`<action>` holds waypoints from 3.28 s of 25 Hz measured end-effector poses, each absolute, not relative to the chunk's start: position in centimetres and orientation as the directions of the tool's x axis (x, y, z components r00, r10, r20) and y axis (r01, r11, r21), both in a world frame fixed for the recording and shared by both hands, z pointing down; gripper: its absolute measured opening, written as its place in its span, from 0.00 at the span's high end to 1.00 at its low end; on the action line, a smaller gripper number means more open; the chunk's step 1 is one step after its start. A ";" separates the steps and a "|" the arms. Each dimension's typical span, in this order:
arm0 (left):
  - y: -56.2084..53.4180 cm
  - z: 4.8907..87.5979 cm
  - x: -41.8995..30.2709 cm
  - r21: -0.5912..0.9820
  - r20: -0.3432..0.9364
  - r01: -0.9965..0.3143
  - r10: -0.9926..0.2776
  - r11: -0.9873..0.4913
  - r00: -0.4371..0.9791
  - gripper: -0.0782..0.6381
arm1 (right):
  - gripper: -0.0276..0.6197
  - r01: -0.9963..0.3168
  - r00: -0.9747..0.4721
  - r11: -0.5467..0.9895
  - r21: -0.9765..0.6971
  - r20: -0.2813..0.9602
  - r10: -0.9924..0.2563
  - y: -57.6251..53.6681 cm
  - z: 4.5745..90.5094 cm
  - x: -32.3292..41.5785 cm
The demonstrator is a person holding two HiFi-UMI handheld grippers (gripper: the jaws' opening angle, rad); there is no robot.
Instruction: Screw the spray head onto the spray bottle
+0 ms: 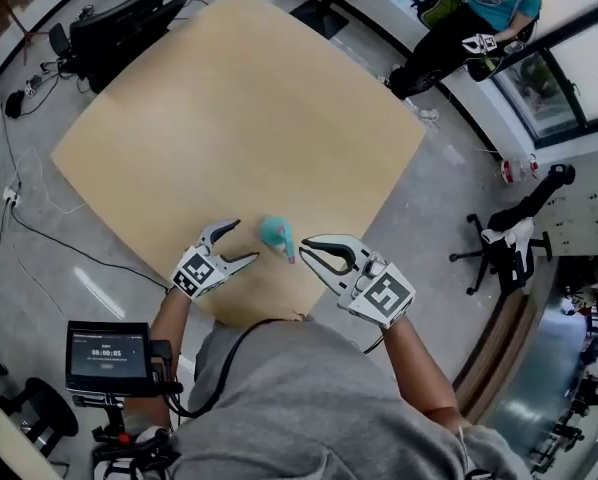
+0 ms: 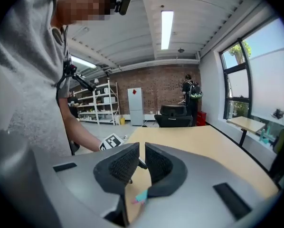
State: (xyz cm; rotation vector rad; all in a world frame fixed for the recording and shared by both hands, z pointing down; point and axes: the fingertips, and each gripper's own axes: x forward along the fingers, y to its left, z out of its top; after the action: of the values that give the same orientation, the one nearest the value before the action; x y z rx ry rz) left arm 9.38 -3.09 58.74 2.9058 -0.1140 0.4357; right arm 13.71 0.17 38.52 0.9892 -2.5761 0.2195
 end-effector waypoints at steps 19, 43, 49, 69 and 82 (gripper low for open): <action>-0.9 67.7 18.2 0.013 0.436 0.227 0.210 -0.974 0.875 0.25 | 0.64 -0.607 -0.608 0.794 0.040 0.620 -0.496 -3.0 44.7 12.7; -1.8 68.8 19.1 0.032 0.397 0.136 0.137 -0.990 0.907 0.30 | 0.64 -0.514 -0.622 0.857 0.015 0.681 -0.385 -3.0 47.5 9.8; -1.8 68.9 19.4 0.036 0.395 0.130 0.133 -0.991 0.909 0.31 | 0.64 -0.356 -0.549 0.927 0.117 0.776 -0.309 -2.2 49.2 9.6; -2.1 69.6 19.6 0.050 0.403 0.121 0.131 -0.991 0.906 0.31 | 0.64 0.313 -0.269 0.942 0.123 0.963 -0.036 -0.1 55.2 9.7; -2.4 69.7 19.4 0.061 0.398 0.099 0.115 -0.993 0.910 0.31 | 0.64 0.305 -0.199 0.936 0.176 0.973 -0.118 -3.3 58.4 11.1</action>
State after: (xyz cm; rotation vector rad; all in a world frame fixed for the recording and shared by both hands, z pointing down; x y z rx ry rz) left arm 19.44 -2.40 69.71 3.0315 0.1697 0.6350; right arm 11.09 -3.32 58.45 -0.1416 -1.7315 -0.3849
